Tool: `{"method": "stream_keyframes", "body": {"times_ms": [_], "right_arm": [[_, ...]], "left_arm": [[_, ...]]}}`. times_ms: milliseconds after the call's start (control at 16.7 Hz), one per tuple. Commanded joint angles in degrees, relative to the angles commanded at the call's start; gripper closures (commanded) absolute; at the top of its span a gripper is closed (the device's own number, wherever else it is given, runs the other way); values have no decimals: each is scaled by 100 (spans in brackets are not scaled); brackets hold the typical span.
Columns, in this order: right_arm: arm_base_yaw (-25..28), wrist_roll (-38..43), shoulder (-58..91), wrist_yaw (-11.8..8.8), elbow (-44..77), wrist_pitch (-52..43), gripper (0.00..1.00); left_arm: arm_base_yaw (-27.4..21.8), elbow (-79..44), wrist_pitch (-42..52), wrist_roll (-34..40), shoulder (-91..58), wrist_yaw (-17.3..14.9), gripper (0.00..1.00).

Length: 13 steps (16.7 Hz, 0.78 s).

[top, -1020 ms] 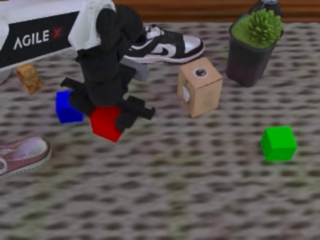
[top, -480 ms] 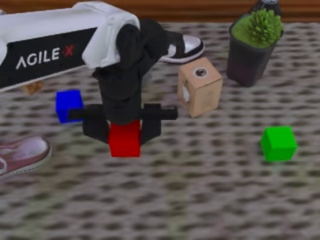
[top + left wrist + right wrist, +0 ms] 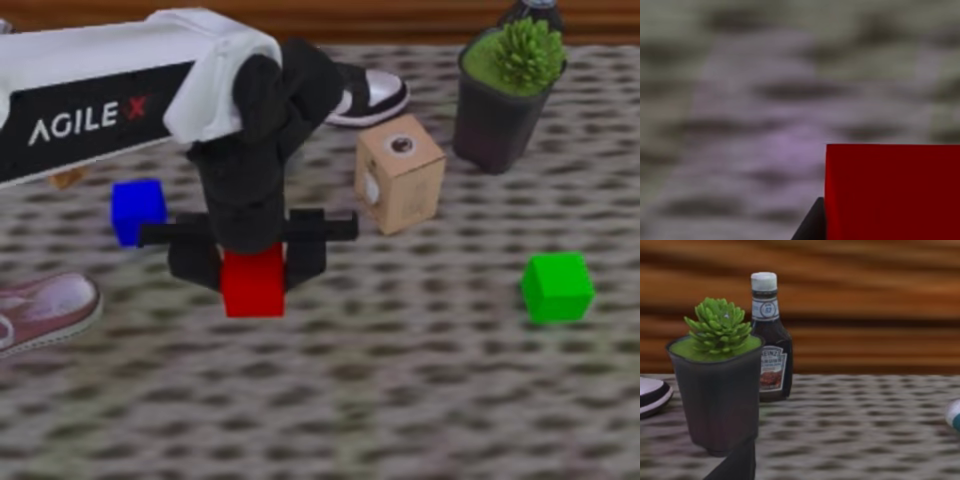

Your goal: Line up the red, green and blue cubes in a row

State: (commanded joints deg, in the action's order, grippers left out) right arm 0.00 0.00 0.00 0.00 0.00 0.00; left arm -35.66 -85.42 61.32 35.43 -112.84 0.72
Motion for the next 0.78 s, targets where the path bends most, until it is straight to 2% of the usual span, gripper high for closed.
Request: {"method": "stream_keyframes", "body": {"times_ms": [360,660,780], "right_arm": [[0,0,0,0,0,0,0],[0,0,0,0,0,0,0],[0,0,0,0,0,0,0]], "left_arm": [[3,741,-1191,6,-394,-2,100],[-3,860,-1346,7,-472,-2,100],[-3,860,-1346,7,-472,-2,85]]}}
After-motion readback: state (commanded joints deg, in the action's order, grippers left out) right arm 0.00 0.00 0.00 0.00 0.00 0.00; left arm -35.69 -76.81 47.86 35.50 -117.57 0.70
